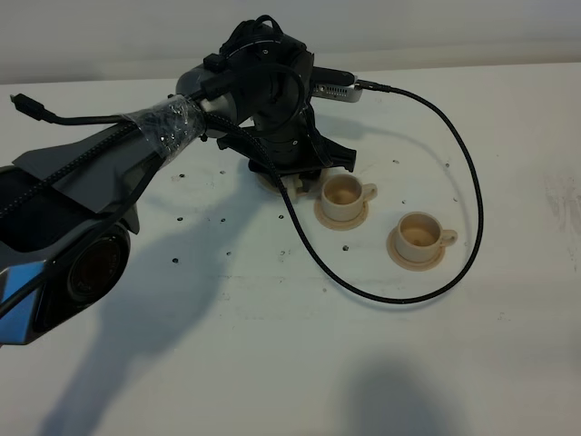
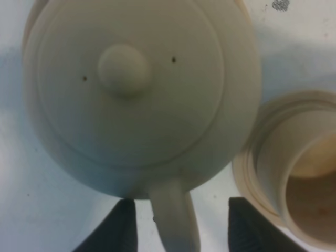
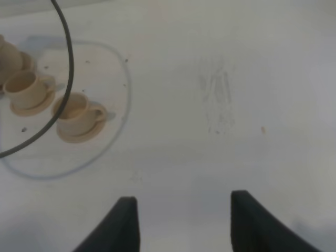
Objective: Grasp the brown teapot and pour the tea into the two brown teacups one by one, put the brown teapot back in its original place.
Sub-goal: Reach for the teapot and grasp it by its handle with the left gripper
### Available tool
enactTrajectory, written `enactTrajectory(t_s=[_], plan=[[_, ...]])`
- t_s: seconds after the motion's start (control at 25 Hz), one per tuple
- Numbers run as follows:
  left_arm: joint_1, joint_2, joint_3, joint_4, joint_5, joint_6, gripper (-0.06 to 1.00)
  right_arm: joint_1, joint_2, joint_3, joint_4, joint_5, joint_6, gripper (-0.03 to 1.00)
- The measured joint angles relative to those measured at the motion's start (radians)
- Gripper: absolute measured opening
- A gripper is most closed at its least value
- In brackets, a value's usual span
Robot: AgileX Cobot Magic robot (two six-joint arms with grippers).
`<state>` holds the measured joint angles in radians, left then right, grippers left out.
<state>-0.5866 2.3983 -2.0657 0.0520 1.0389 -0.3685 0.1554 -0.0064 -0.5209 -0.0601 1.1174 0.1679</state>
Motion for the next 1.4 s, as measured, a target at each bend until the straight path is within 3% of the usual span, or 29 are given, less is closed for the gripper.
enactTrajectory(t_s=[0.52,1.4], plan=[[0.0,0.0,0.0,0.002,-0.011,0.001,0.08,0.0,0.0,0.0,0.0,0.0,0.0,0.41],[0.004,-0.012,0.0,0.004,-0.029,0.024,0.08,0.0,0.0,0.0,0.0,0.0,0.0,0.41]])
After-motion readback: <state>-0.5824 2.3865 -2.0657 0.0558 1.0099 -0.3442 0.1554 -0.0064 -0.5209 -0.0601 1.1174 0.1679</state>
